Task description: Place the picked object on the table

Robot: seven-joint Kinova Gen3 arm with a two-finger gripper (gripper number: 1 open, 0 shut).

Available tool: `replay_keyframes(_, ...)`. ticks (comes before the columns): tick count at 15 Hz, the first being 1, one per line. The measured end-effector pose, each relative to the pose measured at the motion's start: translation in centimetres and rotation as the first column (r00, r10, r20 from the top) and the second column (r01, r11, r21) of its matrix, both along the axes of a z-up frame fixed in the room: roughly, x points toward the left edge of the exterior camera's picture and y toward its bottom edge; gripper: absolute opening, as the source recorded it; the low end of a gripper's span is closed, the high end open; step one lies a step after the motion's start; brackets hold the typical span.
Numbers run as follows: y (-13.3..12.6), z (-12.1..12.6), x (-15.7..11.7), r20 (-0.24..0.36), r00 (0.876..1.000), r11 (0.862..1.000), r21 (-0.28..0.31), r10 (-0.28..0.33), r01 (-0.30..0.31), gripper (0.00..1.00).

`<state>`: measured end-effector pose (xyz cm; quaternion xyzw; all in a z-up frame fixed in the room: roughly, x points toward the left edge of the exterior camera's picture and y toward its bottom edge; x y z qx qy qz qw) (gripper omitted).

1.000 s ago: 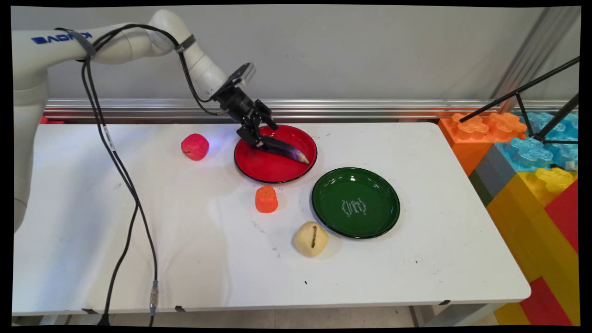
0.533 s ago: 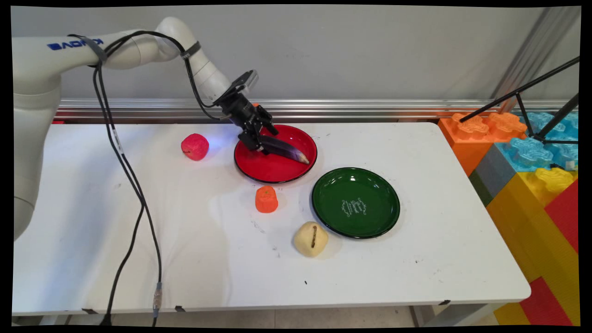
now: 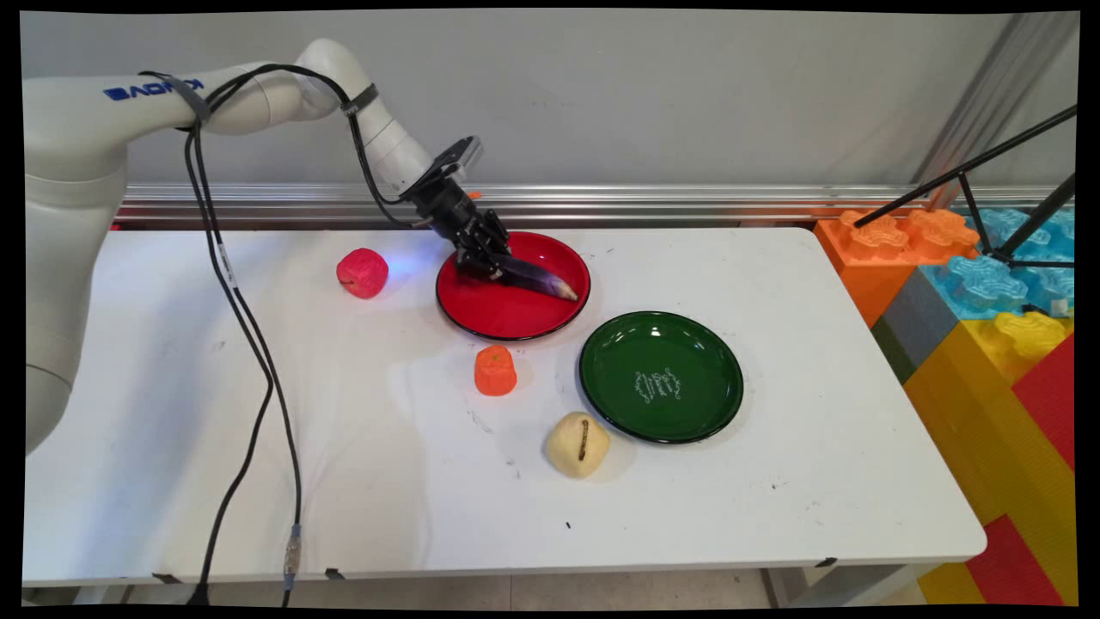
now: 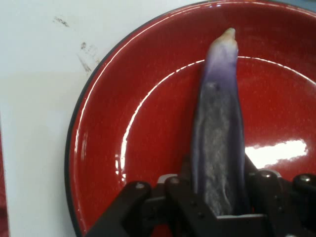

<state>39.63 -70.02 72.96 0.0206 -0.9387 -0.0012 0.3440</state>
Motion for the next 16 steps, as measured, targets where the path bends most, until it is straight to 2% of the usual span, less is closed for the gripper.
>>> replay_keyframes(4, 0.3, 0.4, 0.1, -0.016, 1.000, 1.000, 0.008, 0.012, -0.012, 0.00)
replay_keyframes(10, 2.0, 2.6, 0.3, -0.066, 0.997, 1.000, 0.018, 0.027, -0.026, 0.00)
replay_keyframes(16, 5.9, 4.6, 1.2, -0.110, 0.994, 0.999, 0.033, 0.011, -0.007, 0.00)
